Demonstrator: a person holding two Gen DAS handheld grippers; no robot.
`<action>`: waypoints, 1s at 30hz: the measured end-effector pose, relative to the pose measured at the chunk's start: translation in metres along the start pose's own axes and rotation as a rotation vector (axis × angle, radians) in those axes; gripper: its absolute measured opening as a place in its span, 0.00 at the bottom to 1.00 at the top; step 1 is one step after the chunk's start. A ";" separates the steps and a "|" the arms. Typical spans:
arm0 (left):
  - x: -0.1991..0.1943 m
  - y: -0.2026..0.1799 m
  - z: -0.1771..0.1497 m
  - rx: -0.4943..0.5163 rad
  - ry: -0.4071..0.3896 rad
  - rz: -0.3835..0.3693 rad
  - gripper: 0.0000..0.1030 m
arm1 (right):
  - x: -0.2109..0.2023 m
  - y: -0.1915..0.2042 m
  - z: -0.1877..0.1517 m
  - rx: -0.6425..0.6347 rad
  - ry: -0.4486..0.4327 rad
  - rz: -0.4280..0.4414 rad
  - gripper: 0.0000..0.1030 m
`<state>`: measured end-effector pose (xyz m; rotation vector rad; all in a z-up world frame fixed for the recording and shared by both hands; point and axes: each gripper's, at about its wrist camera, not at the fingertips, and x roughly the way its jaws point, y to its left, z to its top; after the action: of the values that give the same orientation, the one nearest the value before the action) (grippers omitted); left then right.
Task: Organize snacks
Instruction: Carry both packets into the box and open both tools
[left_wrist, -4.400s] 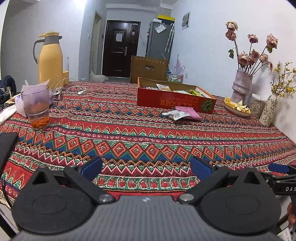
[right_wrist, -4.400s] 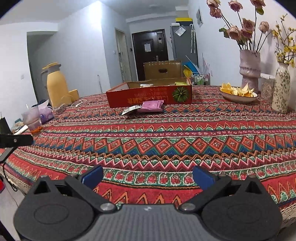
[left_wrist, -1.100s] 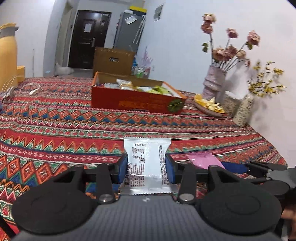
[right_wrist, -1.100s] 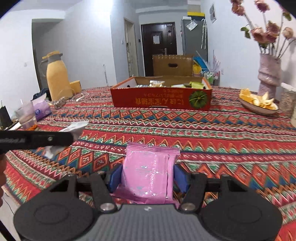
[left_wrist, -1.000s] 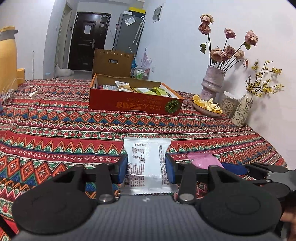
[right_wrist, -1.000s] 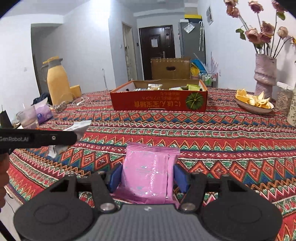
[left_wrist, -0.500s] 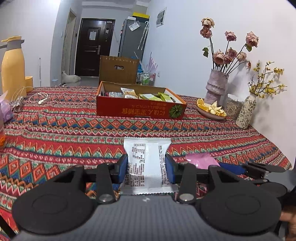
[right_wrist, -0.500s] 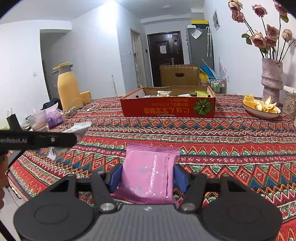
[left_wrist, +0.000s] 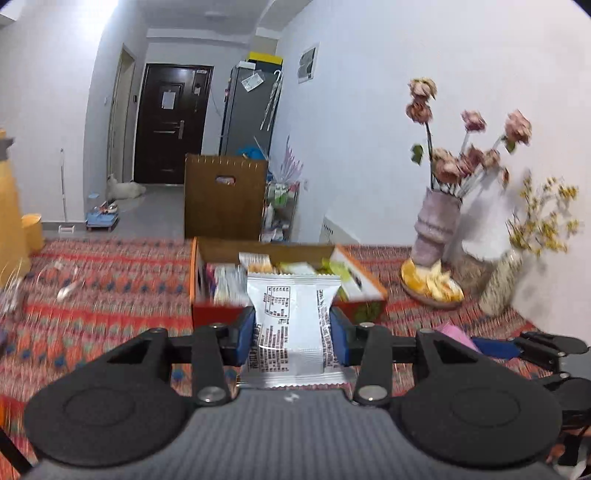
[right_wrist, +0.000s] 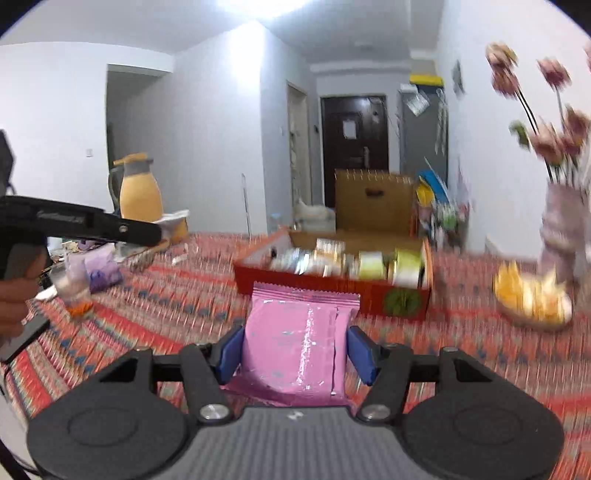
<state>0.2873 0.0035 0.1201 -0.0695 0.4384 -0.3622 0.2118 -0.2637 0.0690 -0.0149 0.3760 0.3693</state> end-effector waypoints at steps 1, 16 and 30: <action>0.013 0.003 0.012 0.008 -0.002 0.015 0.42 | 0.005 -0.005 0.014 -0.016 -0.018 0.008 0.58; 0.242 0.076 0.106 -0.119 0.083 0.133 0.42 | 0.234 -0.077 0.133 -0.055 0.103 -0.009 0.58; 0.372 0.099 0.059 -0.073 0.282 0.218 0.65 | 0.388 -0.061 0.093 -0.069 0.384 -0.022 0.61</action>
<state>0.6587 -0.0374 0.0096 -0.0405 0.7319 -0.1406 0.6016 -0.1770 0.0122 -0.1588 0.7418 0.3578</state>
